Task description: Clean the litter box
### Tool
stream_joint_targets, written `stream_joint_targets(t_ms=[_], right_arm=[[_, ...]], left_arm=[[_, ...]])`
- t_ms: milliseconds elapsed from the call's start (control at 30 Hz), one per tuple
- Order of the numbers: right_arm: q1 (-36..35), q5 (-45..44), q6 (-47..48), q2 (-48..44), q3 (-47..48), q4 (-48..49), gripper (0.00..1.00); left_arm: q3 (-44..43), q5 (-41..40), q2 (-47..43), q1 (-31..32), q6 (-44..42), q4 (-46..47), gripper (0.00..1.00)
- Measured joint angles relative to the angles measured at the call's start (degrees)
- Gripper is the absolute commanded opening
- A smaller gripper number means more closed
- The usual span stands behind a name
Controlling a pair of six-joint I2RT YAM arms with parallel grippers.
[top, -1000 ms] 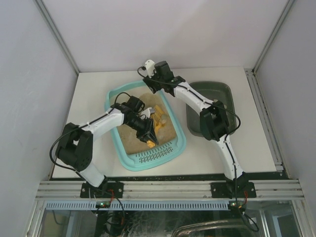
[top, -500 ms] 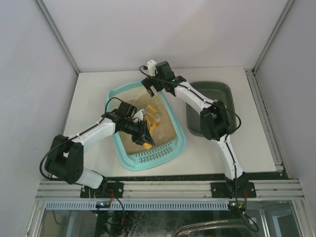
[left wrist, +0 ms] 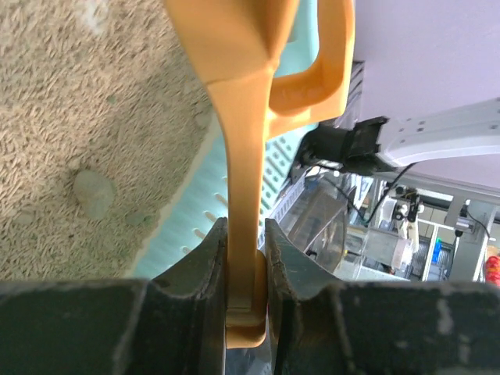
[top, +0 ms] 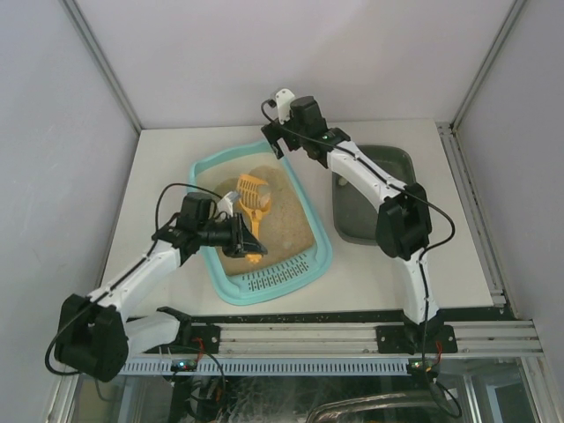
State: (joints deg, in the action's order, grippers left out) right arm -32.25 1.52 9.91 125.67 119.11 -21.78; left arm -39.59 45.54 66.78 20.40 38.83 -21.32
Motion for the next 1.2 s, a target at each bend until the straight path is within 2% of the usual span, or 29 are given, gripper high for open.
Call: stream_joint_targets(t_ms=[133,300,367,533,800,933,1067,1133,1200], right_arm=[[0.4,-3.6,2.0,-4.1,-5.8,1.7,1.0],[2.4,-3.7,4.3,-9.2,-14.7,0.8,1.0],[3.9,-3.5,4.7,-11.4,-18.4,0.1,1.0],[8.0,-3.7,5.9,-15.0,-23.6,-1.1,1.0],[10.4,-4.2,6.6,-17.3,-26.1,-1.2,1.0],[10.0,-3.9,7.0,-17.7,-26.3,-1.1,1.0],[9.8,-3.5,7.9,-17.9,-27.3,-1.1,1.0],[9.7,-3.4,8.4,-18.2,-28.0,-1.1,1.0],[9.7,-3.3,8.6,-18.4,-28.7,-1.1,1.0]], left_arm=[[3.0,2.2,-7.6,-2.4,3.1,8.2,0.0],[7.0,4.7,-18.3,-6.9,12.5,26.5,0.0],[7.3,5.2,-19.7,-7.8,14.6,30.9,0.0],[10.6,7.8,-17.7,-8.0,21.3,40.9,0.0],[12.0,9.4,-15.2,-8.2,30.6,45.2,0.0],[15.3,10.9,-11.2,-8.5,42.3,58.5,0.0],[20.8,11.2,-6.5,-10.4,60.3,83.6,0.0],[21.1,11.7,-4.8,-10.5,64.4,89.6,0.0],[21.0,13.0,-4.0,-10.2,65.1,90.7,0.0]])
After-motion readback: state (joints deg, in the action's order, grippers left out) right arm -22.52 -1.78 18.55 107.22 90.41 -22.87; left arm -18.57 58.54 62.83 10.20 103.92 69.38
